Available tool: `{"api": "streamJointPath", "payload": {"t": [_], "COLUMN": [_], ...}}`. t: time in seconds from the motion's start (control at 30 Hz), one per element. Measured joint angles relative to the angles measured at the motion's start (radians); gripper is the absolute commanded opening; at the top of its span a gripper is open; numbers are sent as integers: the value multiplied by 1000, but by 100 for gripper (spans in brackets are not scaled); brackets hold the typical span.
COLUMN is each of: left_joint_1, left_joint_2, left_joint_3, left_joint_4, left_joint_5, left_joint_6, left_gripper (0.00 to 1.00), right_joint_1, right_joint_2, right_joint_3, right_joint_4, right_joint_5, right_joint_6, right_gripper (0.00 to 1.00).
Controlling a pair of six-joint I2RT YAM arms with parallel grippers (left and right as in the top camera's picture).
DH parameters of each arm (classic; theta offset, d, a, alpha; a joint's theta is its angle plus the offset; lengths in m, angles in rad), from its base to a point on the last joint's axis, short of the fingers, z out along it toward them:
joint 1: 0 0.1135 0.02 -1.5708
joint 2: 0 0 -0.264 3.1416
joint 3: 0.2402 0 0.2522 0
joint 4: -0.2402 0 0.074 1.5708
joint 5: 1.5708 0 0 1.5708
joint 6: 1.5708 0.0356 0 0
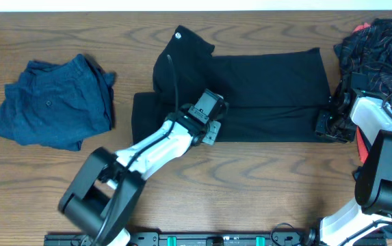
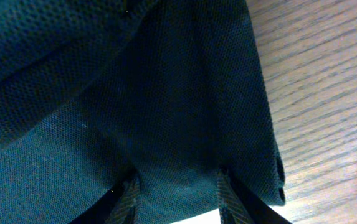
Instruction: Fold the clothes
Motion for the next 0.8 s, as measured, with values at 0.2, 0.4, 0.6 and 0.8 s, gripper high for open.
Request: {"api": "streamJointPath", "payload": {"t": [0.2,0.4,0.6,0.8], "left_joint_1": [32,46,46,47], "left_joint_2": [-46,-45,-45,-45], "left_joint_3": [5,6,6,10], "left_joint_4": [85,198,262,163], "left_joint_5": [-135,-174,-183,-192], "left_joint_6": [29,37,50,53], "left_gripper": [6,6,61,72], "right_joint_1": [0,0,0,0], "right_joint_2": [0,0,0,0], "right_joint_3": [0,0,0,0], "right_joint_4": [0,0,0,0], "right_joint_5": [0,0,0,0], "right_joint_6": [0,0,0,0], "right_gripper": [40,40,40,40]}}
